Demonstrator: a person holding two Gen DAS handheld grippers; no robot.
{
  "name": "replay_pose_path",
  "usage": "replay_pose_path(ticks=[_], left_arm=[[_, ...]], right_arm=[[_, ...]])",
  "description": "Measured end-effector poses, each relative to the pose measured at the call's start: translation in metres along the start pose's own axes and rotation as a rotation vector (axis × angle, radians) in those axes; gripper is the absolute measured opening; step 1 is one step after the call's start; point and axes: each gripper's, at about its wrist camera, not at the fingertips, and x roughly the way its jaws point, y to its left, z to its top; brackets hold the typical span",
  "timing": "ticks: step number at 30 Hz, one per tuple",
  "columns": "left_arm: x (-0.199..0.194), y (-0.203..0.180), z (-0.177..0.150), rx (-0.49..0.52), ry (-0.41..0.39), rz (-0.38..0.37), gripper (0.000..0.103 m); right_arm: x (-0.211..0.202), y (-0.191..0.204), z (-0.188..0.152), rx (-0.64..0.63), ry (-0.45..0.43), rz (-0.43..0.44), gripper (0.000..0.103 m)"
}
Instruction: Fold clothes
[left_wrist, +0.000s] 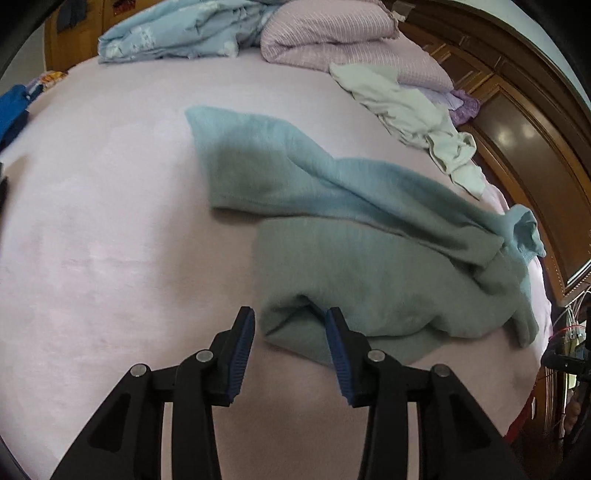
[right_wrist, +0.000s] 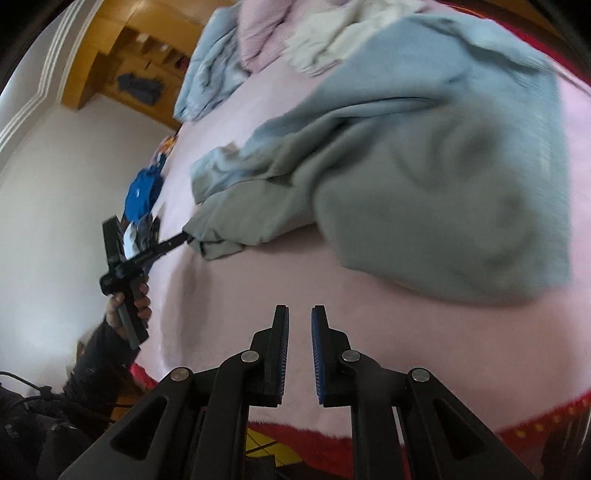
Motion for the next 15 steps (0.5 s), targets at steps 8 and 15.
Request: replay_pose_path(ticks=[8, 15], left_arm=[[0.029, -0.007, 0.008, 0.018, 0.037, 0.022, 0.031], [0.007, 0.008, -0.003, -0.033, -0.027, -0.047, 0.003]], right_arm=[[-0.015, -0.025, -0.018, 0.118, -0.042, -0.011, 0.014], [-0.011, -0.035, -0.026, 0.152, -0.03, -0.014, 0.025]])
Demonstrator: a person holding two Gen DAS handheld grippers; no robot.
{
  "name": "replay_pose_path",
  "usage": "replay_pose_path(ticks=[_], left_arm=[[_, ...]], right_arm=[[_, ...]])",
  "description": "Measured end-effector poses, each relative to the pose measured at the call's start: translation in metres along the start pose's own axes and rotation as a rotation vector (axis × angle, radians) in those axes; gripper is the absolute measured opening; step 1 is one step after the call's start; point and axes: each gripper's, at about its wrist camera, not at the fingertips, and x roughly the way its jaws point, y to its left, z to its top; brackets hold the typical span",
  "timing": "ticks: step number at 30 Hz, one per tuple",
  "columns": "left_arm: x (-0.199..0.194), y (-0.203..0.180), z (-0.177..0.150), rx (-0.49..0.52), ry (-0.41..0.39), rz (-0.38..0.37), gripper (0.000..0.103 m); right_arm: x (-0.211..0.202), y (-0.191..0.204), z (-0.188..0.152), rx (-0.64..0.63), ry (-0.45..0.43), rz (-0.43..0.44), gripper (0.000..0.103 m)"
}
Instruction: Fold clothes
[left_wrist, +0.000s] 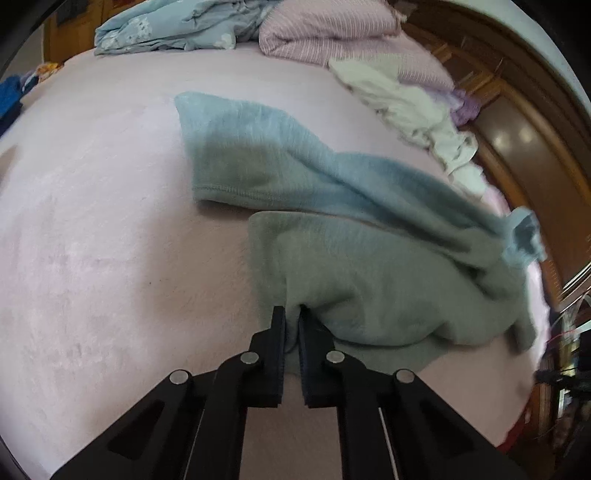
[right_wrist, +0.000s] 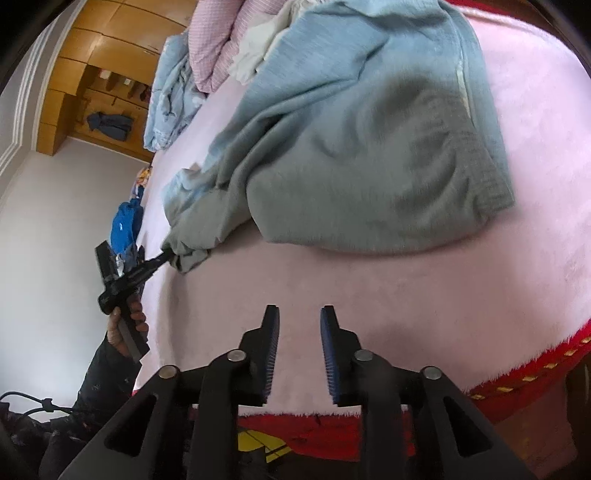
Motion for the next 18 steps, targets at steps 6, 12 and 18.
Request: replay_pose_path(ticks=[6, 12, 18], left_arm=[[-0.046, -0.007, -0.003, -0.02, -0.111, -0.077, 0.003], [-0.095, -0.023, -0.017, 0.014, -0.181, -0.135, 0.003], [-0.117, -0.035, -0.022, 0.027, -0.207, -0.16, 0.003]], right_arm=[[-0.001, -0.006, 0.0, 0.046, -0.021, 0.048, 0.027], [-0.013, -0.021, -0.004, 0.092, -0.118, -0.082, 0.032], [-0.035, -0.049, 0.0, 0.151, -0.232, -0.16, 0.046]])
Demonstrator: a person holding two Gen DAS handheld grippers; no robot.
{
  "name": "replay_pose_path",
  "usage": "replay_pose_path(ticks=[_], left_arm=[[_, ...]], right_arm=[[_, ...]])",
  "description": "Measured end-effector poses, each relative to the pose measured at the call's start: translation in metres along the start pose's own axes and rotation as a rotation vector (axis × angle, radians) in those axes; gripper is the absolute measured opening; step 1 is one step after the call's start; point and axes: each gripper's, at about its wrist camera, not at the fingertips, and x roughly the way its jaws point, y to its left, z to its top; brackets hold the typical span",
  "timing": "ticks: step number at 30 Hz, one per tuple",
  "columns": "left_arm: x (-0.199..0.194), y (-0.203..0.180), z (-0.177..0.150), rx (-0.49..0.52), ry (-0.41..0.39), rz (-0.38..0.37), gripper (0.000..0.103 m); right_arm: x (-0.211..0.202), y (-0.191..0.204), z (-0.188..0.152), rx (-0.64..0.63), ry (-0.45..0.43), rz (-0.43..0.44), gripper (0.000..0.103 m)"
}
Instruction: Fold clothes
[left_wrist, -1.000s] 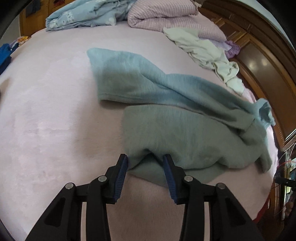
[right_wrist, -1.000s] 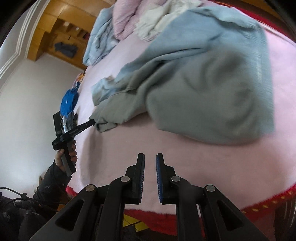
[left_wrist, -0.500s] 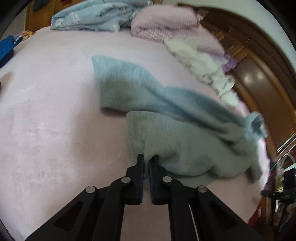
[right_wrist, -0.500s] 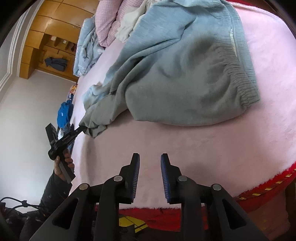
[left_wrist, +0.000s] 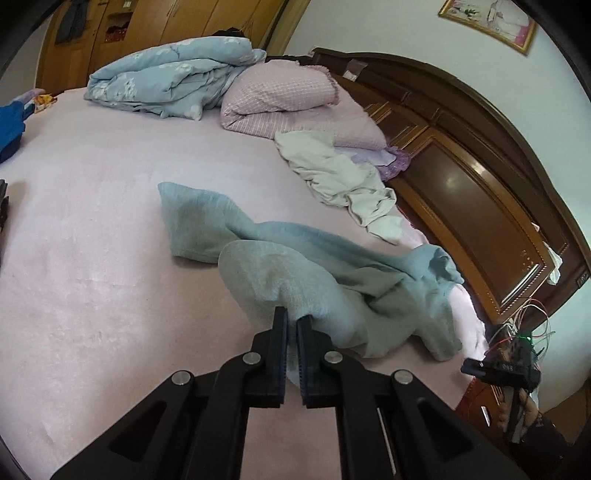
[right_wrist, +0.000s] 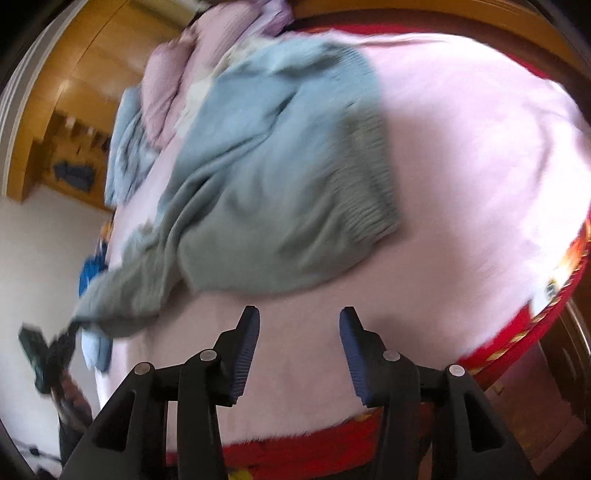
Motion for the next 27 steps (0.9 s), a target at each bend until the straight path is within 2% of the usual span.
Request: replay_pose_path(ticks=[3, 9, 10, 12, 15, 19, 23, 27], left_arm=[[-0.003, 0.0, 0.0, -0.006, 0.002, -0.001, 0.003], [-0.005, 0.001, -0.001, -0.032, 0.006, 0.003, 0.003], [-0.007, 0.002, -0.001, -0.034, 0.004, 0.007, 0.003], [-0.013, 0.002, -0.001, -0.035, -0.005, 0.014, 0.003], [-0.024, 0.004, 0.001, -0.041, -0.025, 0.023, 0.003], [-0.059, 0.006, 0.001, -0.046, -0.078, 0.009, 0.003], [-0.107, 0.001, -0.015, 0.002, -0.117, 0.023, 0.003], [-0.15, 0.002, -0.046, 0.032, -0.102, 0.055, 0.003]], right_arm=[[-0.002, -0.017, 0.016, 0.061, -0.05, -0.033, 0.048], [0.03, -0.025, 0.034, 0.135, -0.019, 0.03, 0.051], [0.032, -0.024, 0.035, 0.141, -0.025, 0.049, 0.043], [0.032, -0.019, 0.038, 0.134, -0.051, 0.097, 0.01], [0.011, -0.007, 0.039, 0.13, -0.108, 0.17, 0.01], [-0.041, 0.019, 0.032, 0.065, -0.192, 0.244, 0.01], [-0.092, 0.032, 0.016, -0.003, -0.239, 0.222, 0.01], [-0.109, 0.012, -0.002, 0.018, -0.224, 0.141, 0.01]])
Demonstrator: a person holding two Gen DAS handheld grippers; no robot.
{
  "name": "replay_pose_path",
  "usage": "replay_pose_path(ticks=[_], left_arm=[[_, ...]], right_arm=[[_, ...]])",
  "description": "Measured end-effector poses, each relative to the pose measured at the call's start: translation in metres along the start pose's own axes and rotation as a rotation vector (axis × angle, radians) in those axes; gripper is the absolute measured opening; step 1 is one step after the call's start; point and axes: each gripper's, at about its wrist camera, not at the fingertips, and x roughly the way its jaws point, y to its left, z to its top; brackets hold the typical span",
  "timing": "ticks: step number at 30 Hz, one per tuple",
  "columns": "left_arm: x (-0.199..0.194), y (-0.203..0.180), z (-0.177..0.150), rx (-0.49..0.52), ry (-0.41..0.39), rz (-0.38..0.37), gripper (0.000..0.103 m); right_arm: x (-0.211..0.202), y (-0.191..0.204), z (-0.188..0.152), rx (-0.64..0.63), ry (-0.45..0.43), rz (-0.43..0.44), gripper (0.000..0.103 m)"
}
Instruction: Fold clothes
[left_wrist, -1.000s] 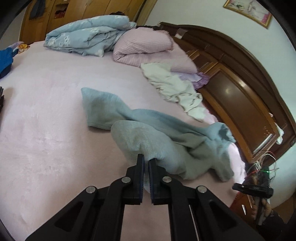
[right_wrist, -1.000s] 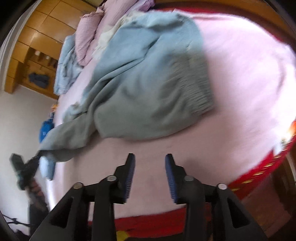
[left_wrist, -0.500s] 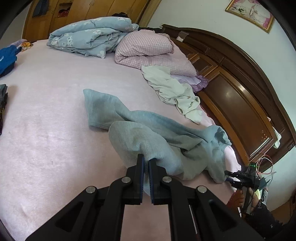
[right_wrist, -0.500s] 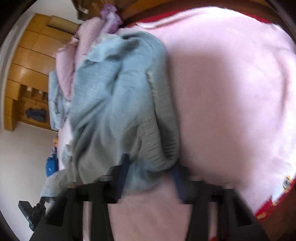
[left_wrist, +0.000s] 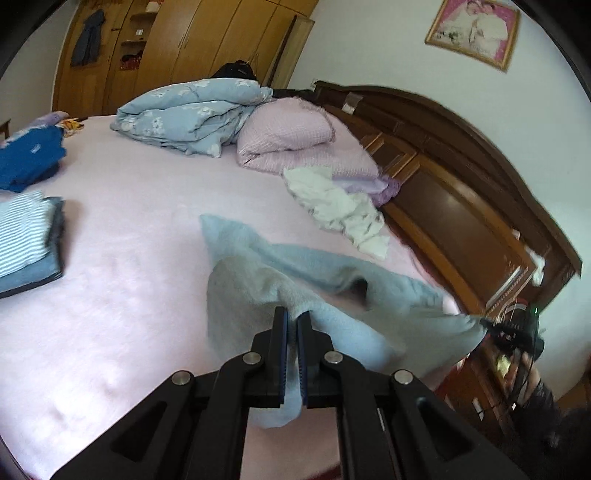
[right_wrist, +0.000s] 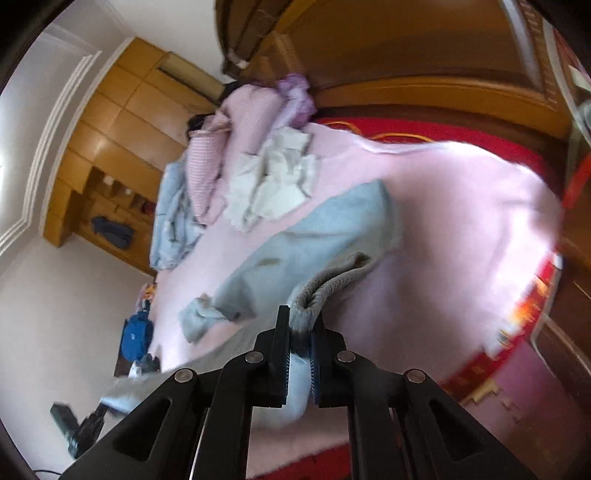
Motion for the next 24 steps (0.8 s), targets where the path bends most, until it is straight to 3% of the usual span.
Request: replay_pose_path(ticks=[2, 6, 14, 20, 24], left_arm=[[-0.006, 0.007, -0.019, -0.007, 0.041, 0.02, 0.003], [-0.001, 0.023, -0.054, -0.039, 0.141, 0.064, 0.003], [0.036, 0.045, -0.076, -0.084, 0.244, 0.1, 0.003], [0.027, 0.053, -0.078, -0.083, 0.262, 0.096, 0.005], [0.009, 0.069, -0.074, -0.119, 0.206, 0.133, 0.017]], right_arm=[[0.001, -0.02, -0.01, 0.02, 0.032, -0.098, 0.01], [0.012, -0.05, -0.023, 0.085, 0.082, -0.182, 0.01], [0.023, -0.062, -0.036, 0.051, 0.137, -0.3, 0.011], [0.016, -0.067, -0.039, 0.047, 0.155, -0.407, 0.022], [-0.003, -0.054, -0.035, -0.021, 0.106, -0.492, 0.024]])
